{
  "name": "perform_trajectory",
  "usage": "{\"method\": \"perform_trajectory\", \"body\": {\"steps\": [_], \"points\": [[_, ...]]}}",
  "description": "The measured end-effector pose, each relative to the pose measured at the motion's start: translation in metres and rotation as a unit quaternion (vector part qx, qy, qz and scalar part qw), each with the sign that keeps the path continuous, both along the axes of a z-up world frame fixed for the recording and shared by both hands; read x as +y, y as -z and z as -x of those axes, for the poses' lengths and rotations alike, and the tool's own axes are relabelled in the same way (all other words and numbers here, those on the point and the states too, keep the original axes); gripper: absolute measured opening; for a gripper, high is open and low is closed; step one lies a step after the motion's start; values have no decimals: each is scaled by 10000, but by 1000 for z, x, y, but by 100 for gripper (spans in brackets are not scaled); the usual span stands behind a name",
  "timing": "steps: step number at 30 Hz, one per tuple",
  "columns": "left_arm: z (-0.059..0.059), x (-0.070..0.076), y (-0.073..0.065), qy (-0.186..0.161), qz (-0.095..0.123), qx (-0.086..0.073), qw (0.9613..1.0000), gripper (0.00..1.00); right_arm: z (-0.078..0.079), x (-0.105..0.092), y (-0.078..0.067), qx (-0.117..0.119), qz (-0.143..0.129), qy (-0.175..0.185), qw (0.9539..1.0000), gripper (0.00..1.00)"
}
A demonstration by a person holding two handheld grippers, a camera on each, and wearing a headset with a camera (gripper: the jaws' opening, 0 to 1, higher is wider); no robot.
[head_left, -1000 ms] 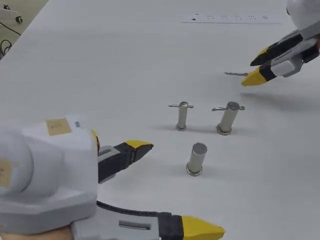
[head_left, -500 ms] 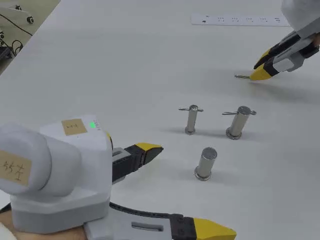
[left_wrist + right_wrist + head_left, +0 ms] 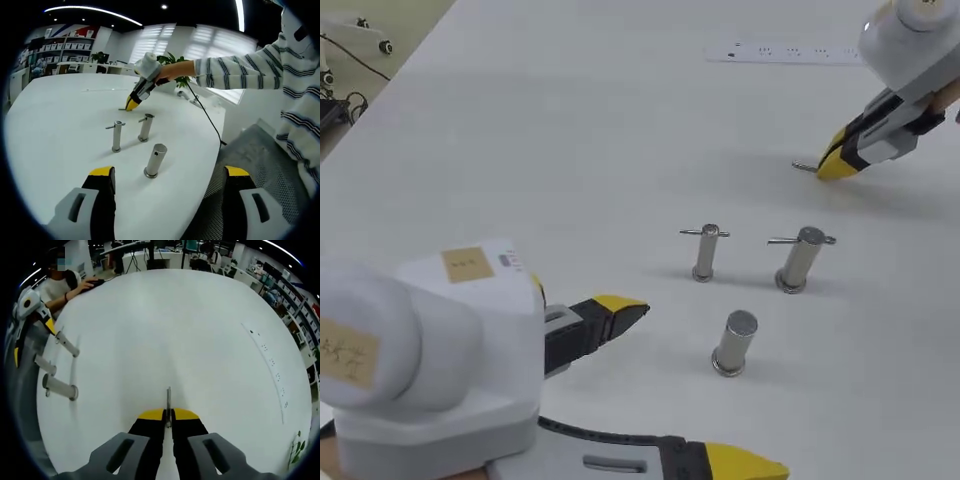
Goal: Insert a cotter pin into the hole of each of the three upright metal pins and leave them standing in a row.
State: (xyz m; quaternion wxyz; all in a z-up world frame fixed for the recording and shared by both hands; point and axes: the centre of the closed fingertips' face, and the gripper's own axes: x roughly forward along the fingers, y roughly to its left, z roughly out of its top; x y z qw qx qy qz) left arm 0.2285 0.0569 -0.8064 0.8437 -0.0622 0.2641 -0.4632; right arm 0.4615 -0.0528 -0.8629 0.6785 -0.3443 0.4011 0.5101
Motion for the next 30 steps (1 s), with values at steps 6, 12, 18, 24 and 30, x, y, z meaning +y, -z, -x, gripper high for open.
{"method": "perform_trajectory", "body": {"steps": [6, 12, 18, 24, 30], "points": [[-1, 1, -3, 41, -122, -85, 9999, 85, -3, -1, 1, -100, 165, -154, 9997, 5], [-2, 2, -5, 0, -82, -64, 9999, 84, -1, 0, 0, -256, 307, -164, 9991, 4], [-4, 8, -4, -176, -171, -92, 9997, 85, -8, -4, 0, -288, 263, -64, 9992, 3], [-14, 19, -8, -519, -198, -182, 9983, 84, -9, -2, -12, -453, -5, 38, 9990, 3], [-15, 18, -12, -541, -173, -205, 9982, 83, -9, -7, -23, -624, -283, 244, 9974, 3]]}}
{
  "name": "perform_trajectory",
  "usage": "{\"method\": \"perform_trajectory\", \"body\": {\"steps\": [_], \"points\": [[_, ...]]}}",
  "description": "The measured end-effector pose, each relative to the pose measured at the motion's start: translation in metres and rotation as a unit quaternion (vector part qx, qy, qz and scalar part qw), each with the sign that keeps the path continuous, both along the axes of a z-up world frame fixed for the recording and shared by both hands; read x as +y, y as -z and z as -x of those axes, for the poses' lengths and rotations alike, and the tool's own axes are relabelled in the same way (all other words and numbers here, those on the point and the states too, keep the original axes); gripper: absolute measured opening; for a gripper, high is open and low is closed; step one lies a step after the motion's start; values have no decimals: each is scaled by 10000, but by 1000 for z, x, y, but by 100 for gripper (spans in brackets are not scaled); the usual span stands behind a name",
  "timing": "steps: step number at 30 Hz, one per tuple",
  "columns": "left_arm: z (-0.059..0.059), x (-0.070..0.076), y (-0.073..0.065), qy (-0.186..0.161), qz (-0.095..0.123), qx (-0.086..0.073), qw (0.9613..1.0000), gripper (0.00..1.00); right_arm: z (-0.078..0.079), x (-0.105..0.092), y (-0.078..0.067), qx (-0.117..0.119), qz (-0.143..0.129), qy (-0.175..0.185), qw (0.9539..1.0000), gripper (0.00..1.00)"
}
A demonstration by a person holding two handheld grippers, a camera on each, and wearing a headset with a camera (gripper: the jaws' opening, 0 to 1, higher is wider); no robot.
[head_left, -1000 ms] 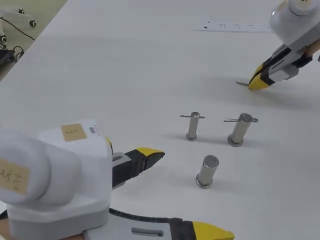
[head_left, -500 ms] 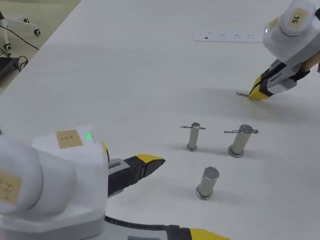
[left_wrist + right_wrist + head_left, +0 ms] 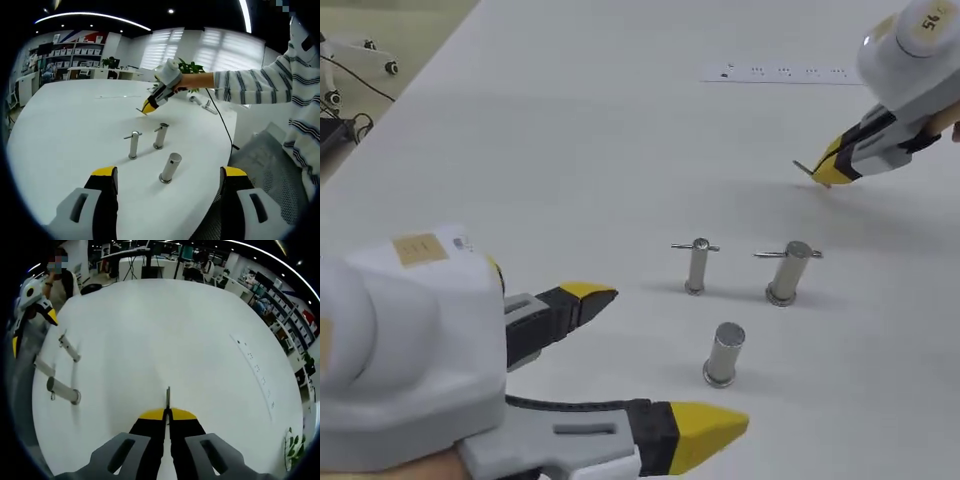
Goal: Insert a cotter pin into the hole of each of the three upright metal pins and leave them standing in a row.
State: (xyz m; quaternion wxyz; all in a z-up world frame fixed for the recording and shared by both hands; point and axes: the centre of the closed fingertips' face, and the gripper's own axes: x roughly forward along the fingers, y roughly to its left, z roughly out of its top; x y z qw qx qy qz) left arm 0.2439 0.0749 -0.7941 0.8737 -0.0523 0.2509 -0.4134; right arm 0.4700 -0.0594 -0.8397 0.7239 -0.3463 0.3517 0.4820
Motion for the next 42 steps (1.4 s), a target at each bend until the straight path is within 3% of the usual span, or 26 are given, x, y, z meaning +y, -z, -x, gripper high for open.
{"method": "perform_trajectory", "body": {"steps": [7, 11, 15, 22, 25, 31, 34, 36, 39, 42], "points": [[-2, -5, -5, 40, 44, -16, 10000, 81, 5, -6, -12, -140, -403, 244, 9988, 3], [-6, -8, -12, -20, 197, -26, 9998, 80, 11, -9, -20, -252, -614, 315, 9973, 3], [-10, -10, -17, -69, 371, 15, 9993, 80, 20, -9, -31, -236, -1014, 495, 9933, 3], [-15, -12, -23, -21, 354, -59, 9994, 78, 42, -6, -44, -317, -1298, 502, 9898, 3], [-18, -12, -24, 54, 296, -132, 9995, 78, 45, -6, -53, -627, -1284, 448, 9887, 3], [-29, -9, -31, 72, 225, -254, 9994, 75, 61, -1, -70, -864, -1352, 305, 9866, 3], [-37, -6, -35, 21, 200, -303, 9993, 69, 76, 3, -76, -917, -1400, 206, 9857, 3], [-39, -5, -35, -9, 263, -109, 9996, 63, 83, 5, -77, -949, -1376, 139, 9858, 3], [-43, -6, -38, -19, 320, -79, 9995, 62, 87, 4, -79, -968, -1403, 77, 9853, 3], [-44, -9, -40, 21, 412, 10, 9991, 60, 103, 11, -81, -998, -1423, 4, 9848, 3]]}}
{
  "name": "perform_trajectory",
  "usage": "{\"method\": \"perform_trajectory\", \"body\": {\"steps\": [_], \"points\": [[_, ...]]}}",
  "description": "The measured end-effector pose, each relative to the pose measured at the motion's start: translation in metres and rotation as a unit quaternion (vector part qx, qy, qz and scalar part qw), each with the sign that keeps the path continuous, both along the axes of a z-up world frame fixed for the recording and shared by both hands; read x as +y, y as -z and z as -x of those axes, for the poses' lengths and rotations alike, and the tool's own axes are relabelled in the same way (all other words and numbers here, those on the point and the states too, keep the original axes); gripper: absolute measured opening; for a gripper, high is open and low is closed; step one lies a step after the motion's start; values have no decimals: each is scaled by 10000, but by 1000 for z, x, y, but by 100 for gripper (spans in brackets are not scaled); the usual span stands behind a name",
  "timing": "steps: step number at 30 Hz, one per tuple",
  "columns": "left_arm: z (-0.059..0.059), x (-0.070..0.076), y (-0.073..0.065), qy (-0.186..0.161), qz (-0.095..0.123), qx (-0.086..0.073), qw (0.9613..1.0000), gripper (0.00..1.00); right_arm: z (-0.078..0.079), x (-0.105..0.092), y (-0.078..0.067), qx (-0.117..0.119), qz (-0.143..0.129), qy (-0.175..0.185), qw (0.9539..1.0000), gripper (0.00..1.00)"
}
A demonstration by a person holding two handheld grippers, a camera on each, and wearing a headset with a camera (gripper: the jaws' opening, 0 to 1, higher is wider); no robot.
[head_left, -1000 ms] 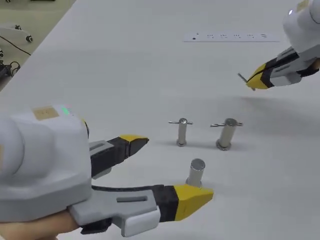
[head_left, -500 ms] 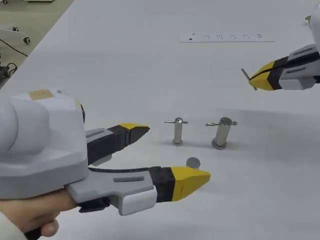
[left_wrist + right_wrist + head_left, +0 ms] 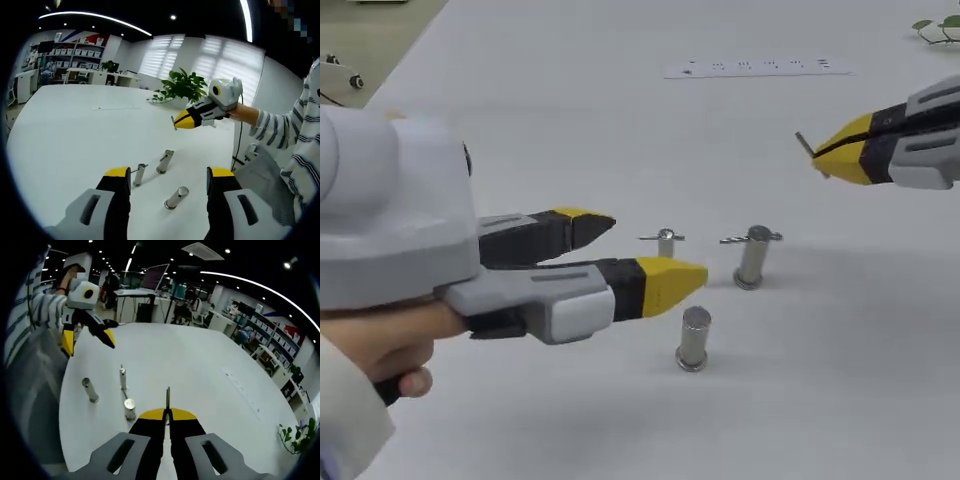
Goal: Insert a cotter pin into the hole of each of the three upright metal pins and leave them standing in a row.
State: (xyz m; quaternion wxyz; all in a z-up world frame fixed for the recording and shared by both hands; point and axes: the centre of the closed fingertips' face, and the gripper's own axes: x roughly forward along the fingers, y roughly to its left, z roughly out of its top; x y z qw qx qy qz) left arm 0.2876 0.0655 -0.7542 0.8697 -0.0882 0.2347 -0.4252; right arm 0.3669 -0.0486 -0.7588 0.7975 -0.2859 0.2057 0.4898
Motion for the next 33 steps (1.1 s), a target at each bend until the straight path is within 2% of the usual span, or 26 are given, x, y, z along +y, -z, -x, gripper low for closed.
{"method": "perform_trajectory", "body": {"steps": [5, 6, 7, 12, 13, 14, 17, 19, 20, 21, 24, 27, 29, 33], "points": [[-3, -6, 0, 150, 32, 32, 9999, 51, 8, 4, -2, -93, -77, -60, 9999, 3], [-4, -7, -1, 165, 69, 56, 9998, 50, 14, 7, -3, -101, -86, -83, 9999, 3], [-4, -10, -1, 163, 137, 114, 9997, 50, 20, 11, -4, -102, -102, -107, 9998, 3], [-4, -19, -1, 297, 199, 257, 9990, 47, 37, 22, -6, -145, -115, -263, 9995, 3], [-4, -21, -1, 299, 250, 306, 9988, 46, 39, 23, -5, -138, -116, -277, 9995, 3], [-4, -24, -3, 312, 391, 426, 9978, 44, 42, 26, -5, -111, -150, -297, 9994, 3], [-4, -29, -5, 352, 433, 464, 9974, 42, 51, 31, -2, -78, -192, -338, 9992, 3], [-3, -33, -6, 368, 533, 605, 9961, 39, 57, 32, 3, -153, -77, -423, 9990, 3], [-4, -35, -7, 322, 704, 761, 9941, 38, 55, 30, 9, -72, -96, -441, 9990, 3], [-6, -35, -6, 283, 764, 862, 9929, 39, 57, 32, 12, 18, -168, -450, 9988, 3], [-9, -37, 0, 260, 740, 991, 9920, 36, 63, 34, 17, 21, -118, -485, 9988, 3], [-6, -43, 3, 308, 792, 1162, 9896, 27, 68, 34, 23, 29, -54, -513, 9987, 3], [-5, -47, 6, 333, 797, 1248, 9884, 27, 72, 36, 25, 45, -56, -533, 9986, 3], [0, -56, 10, 409, 920, 1523, 9832, 23, 74, 35, 28, 2, 7, -568, 9984, 3]]}}
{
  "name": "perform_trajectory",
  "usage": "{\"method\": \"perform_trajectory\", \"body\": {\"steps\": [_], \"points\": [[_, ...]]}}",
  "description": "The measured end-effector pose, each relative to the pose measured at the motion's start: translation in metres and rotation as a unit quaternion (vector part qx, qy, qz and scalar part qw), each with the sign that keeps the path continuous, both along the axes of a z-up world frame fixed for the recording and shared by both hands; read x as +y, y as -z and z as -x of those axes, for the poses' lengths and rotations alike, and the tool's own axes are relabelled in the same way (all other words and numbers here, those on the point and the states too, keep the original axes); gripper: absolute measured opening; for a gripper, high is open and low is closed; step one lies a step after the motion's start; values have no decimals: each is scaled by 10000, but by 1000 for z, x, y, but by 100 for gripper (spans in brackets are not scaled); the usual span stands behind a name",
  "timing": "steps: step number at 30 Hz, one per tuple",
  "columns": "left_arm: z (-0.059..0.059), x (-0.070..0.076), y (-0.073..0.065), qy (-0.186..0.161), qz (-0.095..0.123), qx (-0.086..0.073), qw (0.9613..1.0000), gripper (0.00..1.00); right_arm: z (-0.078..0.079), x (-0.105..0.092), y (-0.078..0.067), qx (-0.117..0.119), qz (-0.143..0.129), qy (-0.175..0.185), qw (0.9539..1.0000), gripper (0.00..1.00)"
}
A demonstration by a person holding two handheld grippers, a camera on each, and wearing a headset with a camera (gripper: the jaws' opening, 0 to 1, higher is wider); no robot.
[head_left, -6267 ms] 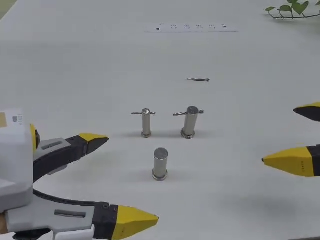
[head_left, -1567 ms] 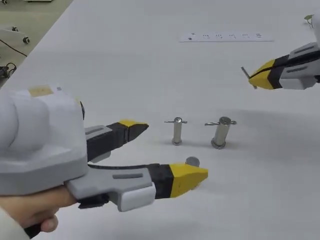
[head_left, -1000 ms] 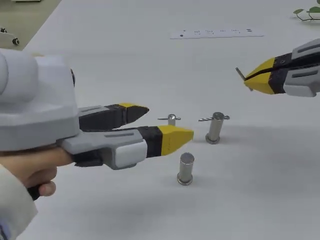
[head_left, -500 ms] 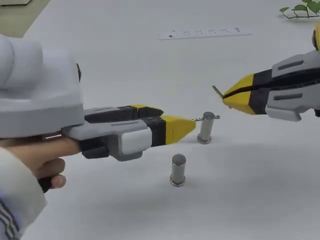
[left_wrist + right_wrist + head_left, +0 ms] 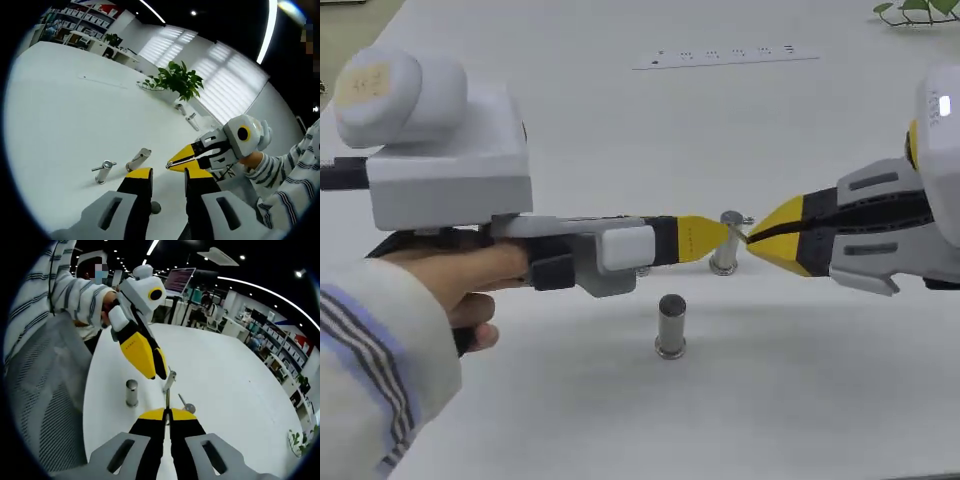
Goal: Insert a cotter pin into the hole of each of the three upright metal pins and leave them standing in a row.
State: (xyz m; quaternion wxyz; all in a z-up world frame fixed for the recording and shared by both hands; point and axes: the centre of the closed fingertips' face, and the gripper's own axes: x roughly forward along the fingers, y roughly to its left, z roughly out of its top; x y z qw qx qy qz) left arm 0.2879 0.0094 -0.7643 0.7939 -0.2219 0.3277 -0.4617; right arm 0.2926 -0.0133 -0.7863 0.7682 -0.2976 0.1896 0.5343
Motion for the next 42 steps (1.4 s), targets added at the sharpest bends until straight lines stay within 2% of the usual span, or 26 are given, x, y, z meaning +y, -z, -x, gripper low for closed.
{"method": "perform_trajectory", "body": {"steps": [2, 3, 5, 6, 12, 13, 17, 24, 35, 39, 42], "points": [[-1, -3, 1, -74, 88, 139, 9998, 22, 2, 3, -2, -5, -52, -27, 10000, 3], [-1, -4, 0, -69, 160, 149, 9997, 22, 3, 3, -3, -6, -77, -25, 10000, 3], [0, -7, -4, -122, 420, 394, 9983, 22, 4, 5, -4, 2, -97, -18, 10000, 3], [0, -7, -4, -119, 472, 465, 9977, 22, 5, 5, -5, -6, -99, -18, 9999, 3], [2, -9, 3, -103, 402, 648, 9970, 16, 6, 6, -4, -43, -47, -61, 10000, 3], [2, -9, 6, -135, 370, 752, 9964, 15, 6, 5, -4, -60, -15, -78, 10000, 3], [2, -10, 6, -147, 456, 885, 9949, 14, 9, 7, -2, -110, 91, -174, 9997, 3], [6, -13, 10, -99, 414, 1062, 9934, 8, 11, 10, -2, -236, 197, -303, 9991, 3], [12, -14, 13, -31, 231, 1100, 9937, 3, 12, 11, -1, -360, 405, -453, 9975, 3], [10, -13, 15, -54, 249, 1217, 9922, 3, 12, 11, -1, -445, 509, -541, 9962, 3], [9, -13, 15, -15, 241, 1183, 9927, 2, 13, 10, -2, -447, 530, -589, 9959, 3]]}}
